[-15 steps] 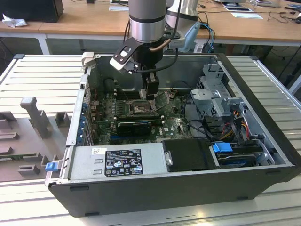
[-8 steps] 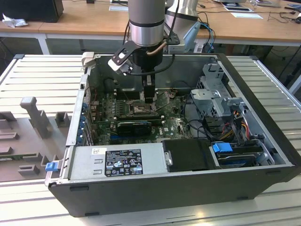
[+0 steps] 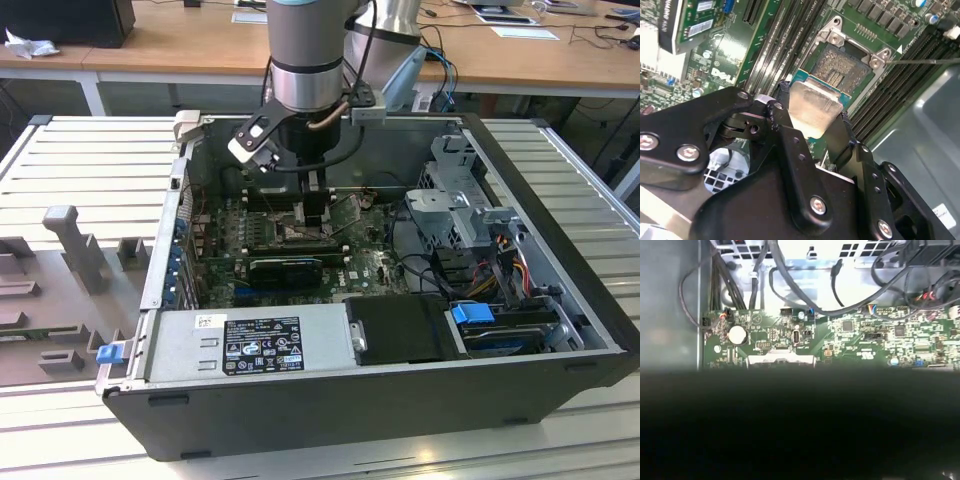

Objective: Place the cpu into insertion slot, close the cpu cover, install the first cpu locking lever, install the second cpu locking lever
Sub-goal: 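Place the cpu into insertion slot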

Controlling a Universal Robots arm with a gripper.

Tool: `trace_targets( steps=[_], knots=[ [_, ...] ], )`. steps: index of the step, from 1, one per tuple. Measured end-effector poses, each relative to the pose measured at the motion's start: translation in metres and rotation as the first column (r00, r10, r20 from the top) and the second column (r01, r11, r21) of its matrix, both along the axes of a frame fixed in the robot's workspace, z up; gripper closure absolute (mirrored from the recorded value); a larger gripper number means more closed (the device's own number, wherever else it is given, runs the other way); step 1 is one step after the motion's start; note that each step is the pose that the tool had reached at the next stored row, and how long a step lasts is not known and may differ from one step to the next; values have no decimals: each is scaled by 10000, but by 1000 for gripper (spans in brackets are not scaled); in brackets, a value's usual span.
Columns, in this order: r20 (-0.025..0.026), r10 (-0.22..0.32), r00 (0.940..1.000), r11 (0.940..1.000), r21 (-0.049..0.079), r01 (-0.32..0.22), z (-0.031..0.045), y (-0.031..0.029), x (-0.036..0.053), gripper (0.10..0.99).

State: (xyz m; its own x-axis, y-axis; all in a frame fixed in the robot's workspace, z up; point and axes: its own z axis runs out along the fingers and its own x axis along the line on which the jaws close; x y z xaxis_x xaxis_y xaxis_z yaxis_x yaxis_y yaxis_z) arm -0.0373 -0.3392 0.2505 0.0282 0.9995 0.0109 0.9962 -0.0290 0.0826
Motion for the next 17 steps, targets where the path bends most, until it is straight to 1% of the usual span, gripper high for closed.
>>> trace_targets(
  steps=[1, 2, 5, 7, 9, 11, 14, 15, 17],
  knots=[
    [1, 49, 10000, 10000, 0, -49, -29, 5, -2, 557],
    [0, 63, 10000, 10000, 0, -63, -44, 6, -2, 557],
    [1, 113, 9999, 9999, 2, -113, -64, 6, -2, 557],
    [0, 262, 9997, 9997, 1, -262, -86, 6, -2, 557],
    [0, 453, 9990, 9990, 1, -453, -124, 8, -2, 557],
    [0, 504, 9987, 9987, 0, -504, -160, 21, -2, 557],
    [0, 518, 9987, 9987, 1, -518, -243, 91, -13, 557],
    [0, 519, 9987, 9987, 0, -519, -257, 120, -36, 557],
    [1, 498, 9988, 9988, 2, -498, -290, 148, -78, 557]
  ],
)
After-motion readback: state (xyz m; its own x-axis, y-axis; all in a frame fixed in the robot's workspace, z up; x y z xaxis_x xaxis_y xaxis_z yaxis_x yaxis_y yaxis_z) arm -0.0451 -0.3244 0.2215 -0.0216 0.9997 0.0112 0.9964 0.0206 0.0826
